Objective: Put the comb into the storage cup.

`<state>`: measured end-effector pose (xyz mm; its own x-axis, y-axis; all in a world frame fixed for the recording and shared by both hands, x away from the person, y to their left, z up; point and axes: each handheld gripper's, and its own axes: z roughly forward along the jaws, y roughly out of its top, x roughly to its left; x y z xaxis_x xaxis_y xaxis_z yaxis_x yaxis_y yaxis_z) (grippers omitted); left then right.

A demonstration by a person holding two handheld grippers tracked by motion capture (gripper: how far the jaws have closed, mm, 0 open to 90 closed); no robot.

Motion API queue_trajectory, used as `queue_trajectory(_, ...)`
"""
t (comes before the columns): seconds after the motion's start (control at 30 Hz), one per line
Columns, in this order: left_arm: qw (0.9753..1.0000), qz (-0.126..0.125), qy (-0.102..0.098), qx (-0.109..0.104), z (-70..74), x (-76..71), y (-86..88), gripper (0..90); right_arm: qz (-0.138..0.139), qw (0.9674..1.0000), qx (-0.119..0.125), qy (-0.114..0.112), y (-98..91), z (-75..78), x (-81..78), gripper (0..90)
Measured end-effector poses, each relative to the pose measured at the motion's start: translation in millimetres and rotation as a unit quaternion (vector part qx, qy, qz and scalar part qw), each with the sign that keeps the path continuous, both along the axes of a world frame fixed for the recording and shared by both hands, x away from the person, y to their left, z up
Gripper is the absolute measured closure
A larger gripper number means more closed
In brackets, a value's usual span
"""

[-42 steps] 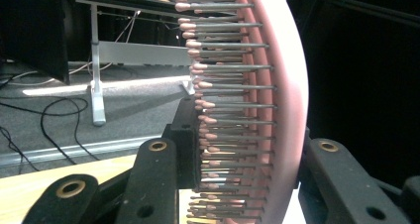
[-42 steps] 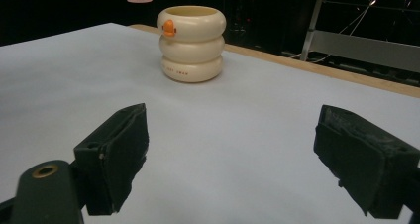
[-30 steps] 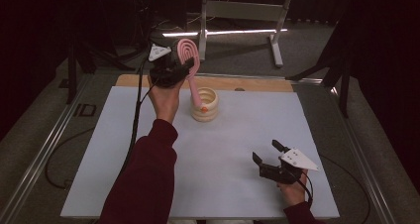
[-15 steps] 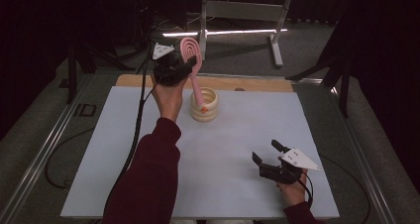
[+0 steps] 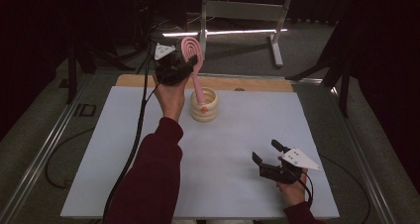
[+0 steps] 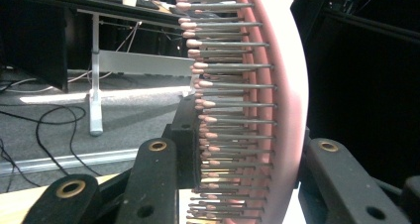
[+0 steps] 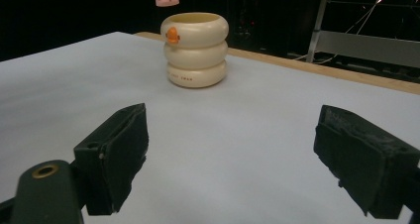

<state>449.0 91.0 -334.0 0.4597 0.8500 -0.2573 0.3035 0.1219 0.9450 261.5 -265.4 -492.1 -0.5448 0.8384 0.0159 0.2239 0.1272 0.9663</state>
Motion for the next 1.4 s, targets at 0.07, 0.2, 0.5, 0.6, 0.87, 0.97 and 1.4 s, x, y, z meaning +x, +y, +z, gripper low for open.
queue_trajectory(0.07, 1.0000, -0.004, -0.003, -0.002, -1.0, 1.1, -0.5, 64.3, 0.002, 1.0000, 0.001, 0.002, -0.2, 0.1, -0.1, 13.6)
queue_trajectory(0.2, 1.0000, -0.001, -0.002, -0.007, -4.8, 5.5, -0.9, 64.3, 0.003, 1.0000, 0.003, 0.004, -0.1, 0.1, -0.1, 13.4)
queue_trajectory(0.5, 1.0000, 0.003, -0.006, -0.004, -10.6, 9.9, -6.2, 64.3, 0.005, 1.0000, 0.003, 0.004, 0.3, 0.0, 0.0, 13.0)
queue_trajectory(0.6, 0.9999, 0.008, -0.005, -0.008, -12.8, 11.8, -7.5, 64.3, 0.006, 1.0000, 0.005, 0.003, 0.7, 0.8, -0.6, 13.0)
queue_trajectory(0.87, 1.0000, 0.008, -0.005, -0.002, -20.3, 14.4, -13.8, 64.3, 0.005, 1.0000, 0.002, 0.003, -0.2, 0.3, -0.5, 12.9)
queue_trajectory(0.97, 0.9999, 0.011, -0.007, 0.003, -23.8, 14.0, -17.1, 64.2, 0.007, 1.0000, 0.005, 0.002, 0.4, 0.7, -1.0, 12.9)
queue_trajectory(1.4, 0.9998, 0.009, -0.008, 0.016, -37.2, 14.8, -31.7, 64.2, 0.008, 1.0000, 0.004, 0.002, 0.0, 0.4, -0.7, 12.9)
